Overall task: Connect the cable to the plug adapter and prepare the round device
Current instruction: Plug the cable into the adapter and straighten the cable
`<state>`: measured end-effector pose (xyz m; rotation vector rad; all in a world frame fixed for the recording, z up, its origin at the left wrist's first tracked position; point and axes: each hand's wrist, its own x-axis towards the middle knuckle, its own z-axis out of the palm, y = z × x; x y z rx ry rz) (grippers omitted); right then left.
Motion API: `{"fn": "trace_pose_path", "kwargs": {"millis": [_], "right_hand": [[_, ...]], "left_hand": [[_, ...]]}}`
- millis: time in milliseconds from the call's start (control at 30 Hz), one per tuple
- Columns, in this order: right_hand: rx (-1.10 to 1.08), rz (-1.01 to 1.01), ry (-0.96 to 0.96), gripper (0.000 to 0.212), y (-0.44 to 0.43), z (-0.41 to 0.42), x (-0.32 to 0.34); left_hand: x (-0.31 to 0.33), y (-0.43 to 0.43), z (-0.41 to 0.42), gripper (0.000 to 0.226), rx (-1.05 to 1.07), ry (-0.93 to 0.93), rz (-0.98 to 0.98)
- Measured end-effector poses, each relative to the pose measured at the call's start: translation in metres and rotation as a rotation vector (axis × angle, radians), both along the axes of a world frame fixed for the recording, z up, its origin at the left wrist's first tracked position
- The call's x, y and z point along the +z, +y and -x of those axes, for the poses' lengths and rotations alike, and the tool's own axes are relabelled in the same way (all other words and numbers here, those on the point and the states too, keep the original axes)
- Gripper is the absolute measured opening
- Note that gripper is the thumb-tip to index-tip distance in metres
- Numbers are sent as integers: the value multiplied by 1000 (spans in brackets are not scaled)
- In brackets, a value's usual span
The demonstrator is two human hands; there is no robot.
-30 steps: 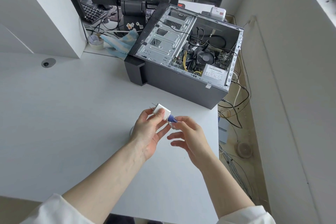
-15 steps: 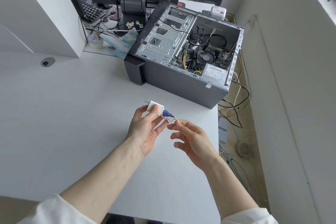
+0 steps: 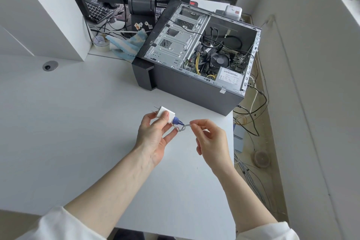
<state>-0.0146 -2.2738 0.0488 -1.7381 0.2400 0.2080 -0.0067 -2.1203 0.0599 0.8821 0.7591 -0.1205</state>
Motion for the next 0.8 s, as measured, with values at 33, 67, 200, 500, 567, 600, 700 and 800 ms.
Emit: {"fn": "trace_pose_path", "kwargs": {"millis": [33, 67, 200, 500, 567, 600, 700, 800], "right_hand": [[23, 37, -15, 11, 0, -1, 1], [47, 78, -33, 12, 0, -2, 1], [134, 211, -98, 13, 1, -5, -2], [264, 448, -372, 16, 1, -4, -11], [296, 470, -401, 20, 0, -3, -12], [300, 477, -414, 21, 0, -2, -13], [276, 464, -435, 16, 0, -3, -11], [255, 454, -421, 9, 0, -4, -9]], "left_hand": [[0, 0, 0, 19, -10, -1, 0], [0, -1, 1, 20, -21, -3, 0], [0, -2, 1, 21, -50, -12, 7], [0, -2, 0, 24, -41, -14, 35], [0, -1, -1, 28, -36, -12, 26], [0, 0, -1, 28, -40, -12, 22], [0, 1, -1, 27, -62, -7, 1], [0, 1, -2, 30, -74, -13, -3]]}}
